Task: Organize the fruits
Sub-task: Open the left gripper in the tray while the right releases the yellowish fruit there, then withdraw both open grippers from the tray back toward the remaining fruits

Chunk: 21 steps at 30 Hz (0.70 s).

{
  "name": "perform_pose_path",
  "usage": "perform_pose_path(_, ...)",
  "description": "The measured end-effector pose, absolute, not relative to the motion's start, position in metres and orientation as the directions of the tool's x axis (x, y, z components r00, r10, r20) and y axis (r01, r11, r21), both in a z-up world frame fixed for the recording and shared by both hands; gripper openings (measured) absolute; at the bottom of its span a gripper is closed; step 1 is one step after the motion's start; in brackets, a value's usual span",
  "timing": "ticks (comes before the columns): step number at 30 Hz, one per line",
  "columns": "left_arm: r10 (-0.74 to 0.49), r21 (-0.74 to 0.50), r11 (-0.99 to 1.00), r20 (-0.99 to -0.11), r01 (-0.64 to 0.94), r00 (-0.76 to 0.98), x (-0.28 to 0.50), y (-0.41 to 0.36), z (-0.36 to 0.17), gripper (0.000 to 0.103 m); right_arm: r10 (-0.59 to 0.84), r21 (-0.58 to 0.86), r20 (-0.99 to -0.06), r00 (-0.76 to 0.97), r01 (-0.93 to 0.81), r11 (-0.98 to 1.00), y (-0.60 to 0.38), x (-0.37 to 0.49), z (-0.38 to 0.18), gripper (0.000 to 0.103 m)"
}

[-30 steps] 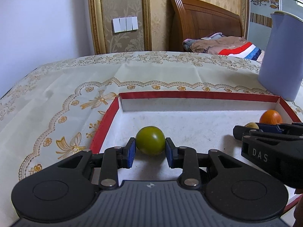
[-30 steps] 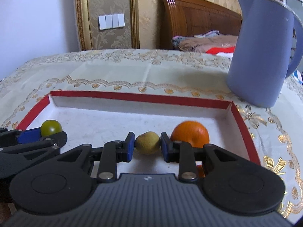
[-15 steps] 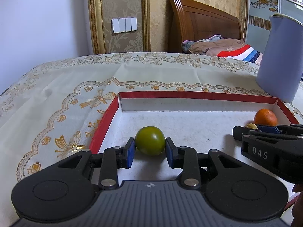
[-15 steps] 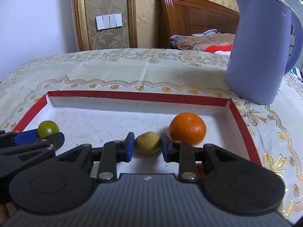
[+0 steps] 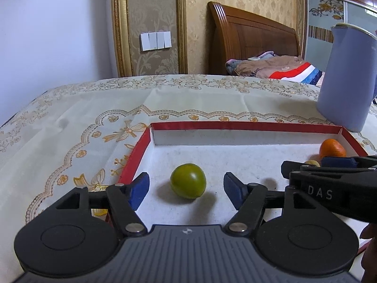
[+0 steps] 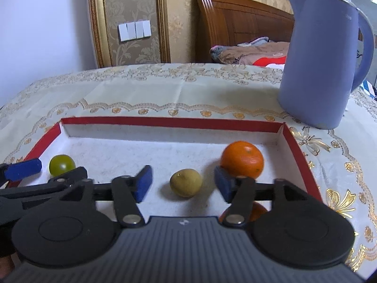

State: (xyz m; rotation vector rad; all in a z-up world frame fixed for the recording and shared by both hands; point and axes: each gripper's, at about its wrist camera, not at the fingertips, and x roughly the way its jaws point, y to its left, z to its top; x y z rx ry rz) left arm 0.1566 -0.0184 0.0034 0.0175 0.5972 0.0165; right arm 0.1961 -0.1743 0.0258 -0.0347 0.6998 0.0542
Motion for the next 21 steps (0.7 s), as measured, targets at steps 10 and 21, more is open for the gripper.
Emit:
perform_pose_path(10, 0.022, 0.01, 1.0, -0.545, -0.02, 0.838, 0.149, -0.013, 0.006, 0.069, 0.038, -0.013, -0.623, 0.781, -0.059, 0.998, -0.177, 0.191, 0.03, 0.071)
perform_pose_path(21, -0.004, -0.047, 0.999, -0.515, -0.024, 0.857, 0.125, 0.0, 0.013, 0.069, 0.044, -0.009, -0.613, 0.789, -0.063, 0.998, -0.179, 0.18, 0.033, 0.076)
